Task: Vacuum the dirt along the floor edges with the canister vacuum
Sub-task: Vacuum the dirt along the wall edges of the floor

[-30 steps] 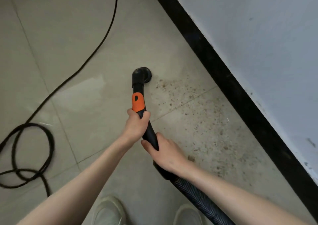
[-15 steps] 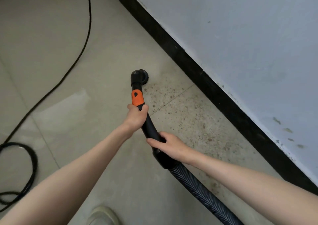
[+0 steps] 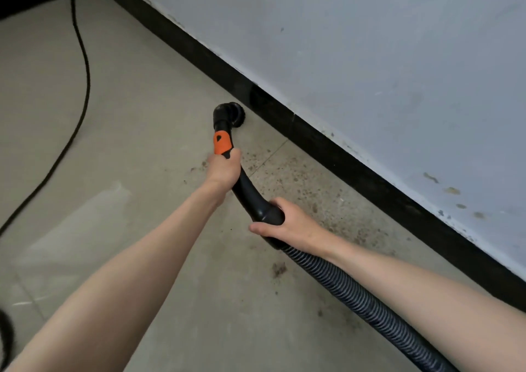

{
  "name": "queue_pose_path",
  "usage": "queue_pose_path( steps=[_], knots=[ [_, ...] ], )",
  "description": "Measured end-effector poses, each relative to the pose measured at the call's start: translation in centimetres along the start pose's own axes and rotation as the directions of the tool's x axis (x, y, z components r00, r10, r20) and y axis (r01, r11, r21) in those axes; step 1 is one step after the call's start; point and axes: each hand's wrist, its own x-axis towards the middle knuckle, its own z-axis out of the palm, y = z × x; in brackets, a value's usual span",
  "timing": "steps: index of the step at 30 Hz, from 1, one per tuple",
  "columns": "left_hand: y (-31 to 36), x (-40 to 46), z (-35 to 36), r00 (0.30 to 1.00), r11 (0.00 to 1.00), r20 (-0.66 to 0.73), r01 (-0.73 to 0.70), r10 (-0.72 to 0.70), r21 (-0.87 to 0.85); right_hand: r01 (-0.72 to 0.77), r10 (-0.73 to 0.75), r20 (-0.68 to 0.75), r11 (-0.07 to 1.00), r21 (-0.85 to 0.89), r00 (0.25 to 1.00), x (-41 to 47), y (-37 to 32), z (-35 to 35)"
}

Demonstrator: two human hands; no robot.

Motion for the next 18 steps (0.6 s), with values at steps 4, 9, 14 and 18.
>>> queue_pose_path(
  steps=[4, 9, 14, 18],
  knots=[
    [1.6, 1.9, -0.1, 0.999, 0.997, 0.041, -0.033, 0.03, 0.064, -0.023, 0.025, -0.071, 0.999, 0.039, 0.997, 0.9, -0.3, 0.7],
    [0.4, 1.3, 0.1, 0.992, 0.996, 0.121, -0.057, 0.048, 0.07, -0.082, 0.072, -0.204, 0.996, -0.039, 0.976, -0.6, 0.4, 2.6],
    [-0.9, -1.1, -0.2, 0.987, 0.998, 0.157, -0.028, 0.018, 0.059, -0.07, 0.054, -0.192, 0.995, -0.077, 0.98, -3.2, 1.4, 3.6],
    [-1.2, -2.0, -0.8, 0.996, 1.0, 0.086, -0.024, 0.025, -0.003, -0.029, 0.017, -0.16, 0.997, -0.074, 0.987, -3.2, 1.1, 3.0]
  ],
)
